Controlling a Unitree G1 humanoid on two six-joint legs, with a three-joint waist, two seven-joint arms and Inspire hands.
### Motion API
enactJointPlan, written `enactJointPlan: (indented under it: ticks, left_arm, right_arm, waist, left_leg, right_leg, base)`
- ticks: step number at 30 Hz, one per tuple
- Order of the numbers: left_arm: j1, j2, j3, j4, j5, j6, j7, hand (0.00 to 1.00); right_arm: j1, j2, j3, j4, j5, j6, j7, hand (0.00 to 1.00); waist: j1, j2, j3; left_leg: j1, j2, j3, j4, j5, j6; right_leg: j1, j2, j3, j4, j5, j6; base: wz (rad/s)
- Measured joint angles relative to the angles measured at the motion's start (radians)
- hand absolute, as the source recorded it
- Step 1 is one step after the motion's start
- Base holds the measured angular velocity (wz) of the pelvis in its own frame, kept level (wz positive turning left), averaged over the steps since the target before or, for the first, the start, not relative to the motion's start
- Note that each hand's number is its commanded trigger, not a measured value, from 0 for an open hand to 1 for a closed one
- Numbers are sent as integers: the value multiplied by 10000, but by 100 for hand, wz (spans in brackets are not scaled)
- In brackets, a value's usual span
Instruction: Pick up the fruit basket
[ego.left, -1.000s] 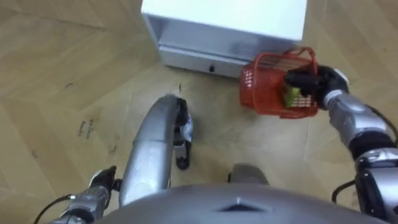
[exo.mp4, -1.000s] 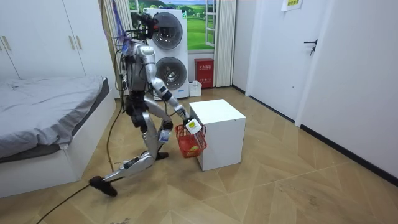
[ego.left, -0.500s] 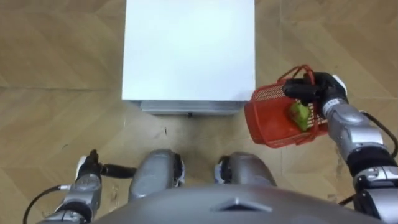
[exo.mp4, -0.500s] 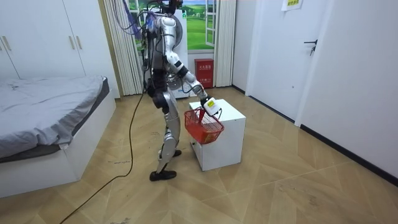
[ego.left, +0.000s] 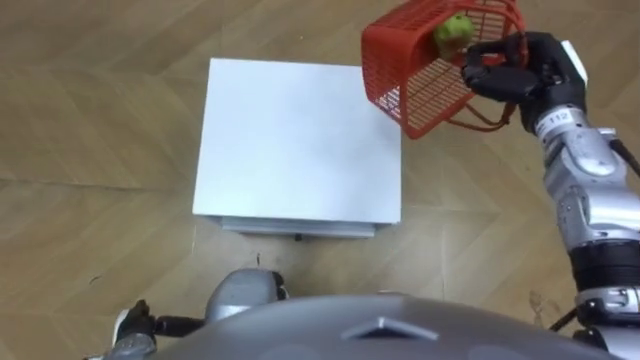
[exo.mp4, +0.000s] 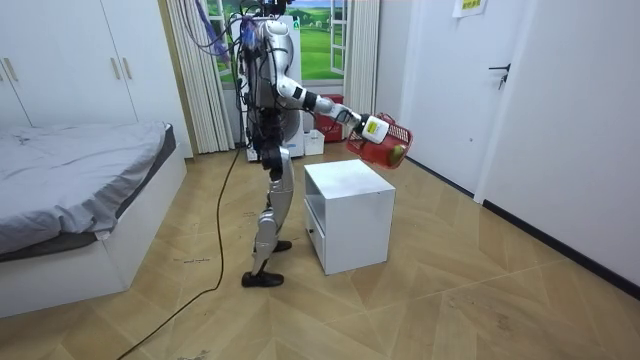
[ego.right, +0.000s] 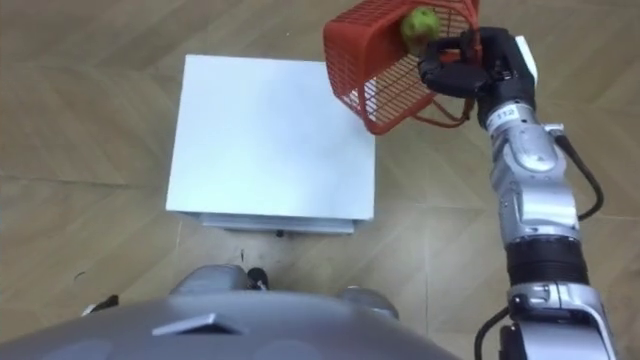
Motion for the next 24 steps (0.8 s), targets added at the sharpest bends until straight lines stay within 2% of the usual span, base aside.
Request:
enactJointPlan:
  ticks: [2,4,5,6,7,8,9,11,13,15,19,21,24]
  left_arm:
    - [47,-2,-4,-5,33,70,-69,0]
    - [93,-10,-30,-6,275,101,-117,0]
    - [117,-8,-42,-12,407,106,-162,0]
    - [161,45,11,-62,494,81,-225,0]
    - [181,-19,112,-19,638,97,-250,0]
    - [187,-69,170,-39,777,130,-318,0]
    - [188,-67,167,-89,865,197,-420,0]
    - [183,-79,81,-181,830,204,-528,0]
    - [177,-83,3,-197,751,215,-598,0]
    - [190,-82,-118,-163,781,388,-708,0]
    - [237,-80,-134,-157,828,500,-778,0]
    - [199,-85,-143,-166,851,552,-789,0]
    - [26,-84,-125,-154,849,647,-951,0]
  right_arm:
    - [-2,7,1,-173,-32,23,86,100]
    - [1,16,7,-293,-212,24,158,100]
    - [14,56,10,-320,-400,24,253,100]
    - [3,96,72,-609,-466,42,340,100]
    - [26,93,92,-743,-468,33,400,100]
    - [18,97,139,-925,-437,34,456,100]
    - [19,76,192,-940,-329,34,482,100]
    - [-3,77,226,-987,-330,34,550,100]
    - [-8,110,289,-1051,-331,39,768,100]
    - [-11,115,516,-1355,-329,89,908,100]
    - [-14,127,812,-1641,-384,174,1201,100]
    - [-19,150,1075,-1654,-388,223,1266,100]
    - [-26,176,1362,-1632,-534,386,1534,100]
  waist:
    - [1,-25,3]
    - [-19,-11,18]
    - [75,56,65]
    - [271,-127,67]
    - [242,-57,35]
    - [94,12,63]
    - [-42,-26,67]
    - [10,-25,57]
    - [93,-49,49]
    - [282,-53,46]
    - [321,-51,52]
    - [538,-48,58]
    - [585,83,147]
  left_leg:
    - [102,17,-183,-197,58,-81]
    - [270,89,-606,-377,120,-161]
    - [367,236,-1235,-436,137,-192]
    - [312,227,-1622,-392,139,-279]
    - [248,331,-1727,-354,84,-380]
    - [190,408,-1512,-374,122,-500]
    - [219,449,-946,-427,133,-514]
    - [363,556,-360,-515,150,-516]
    - [414,545,-369,-552,156,-521]
    - [492,495,-363,-603,155,-522]
    - [643,436,-343,-692,154,-522]
    - [725,411,-197,-689,153,-520]
    - [663,386,-60,-625,108,-450]
  right_leg:
    - [-1,27,-151,74,0,-1]
    - [-130,69,-336,564,-1,1]
    - [-435,110,-240,987,-153,-26]
    - [-673,88,-93,-22,61,-328]
    - [-545,159,-347,-16,288,-399]
    - [-444,313,-588,-77,538,-442]
    - [-307,336,-564,-149,537,-442]
    - [-217,409,-418,-270,537,-441]
    - [-208,423,-423,-324,536,-441]
    - [-187,409,-431,-363,536,-440]
    - [-41,360,-257,-372,536,-440]
    - [-17,359,-269,-368,535,-438]
    - [-47,243,-347,-327,529,-428]
  base:
    - [13]
    - [10]
    - [-33]
    - [-40]
    - [-19]
    - [24]
    - [32]
    - [15]
    - [-1]
    - [-11]
    - [7]
    - [-16]
    - [1]
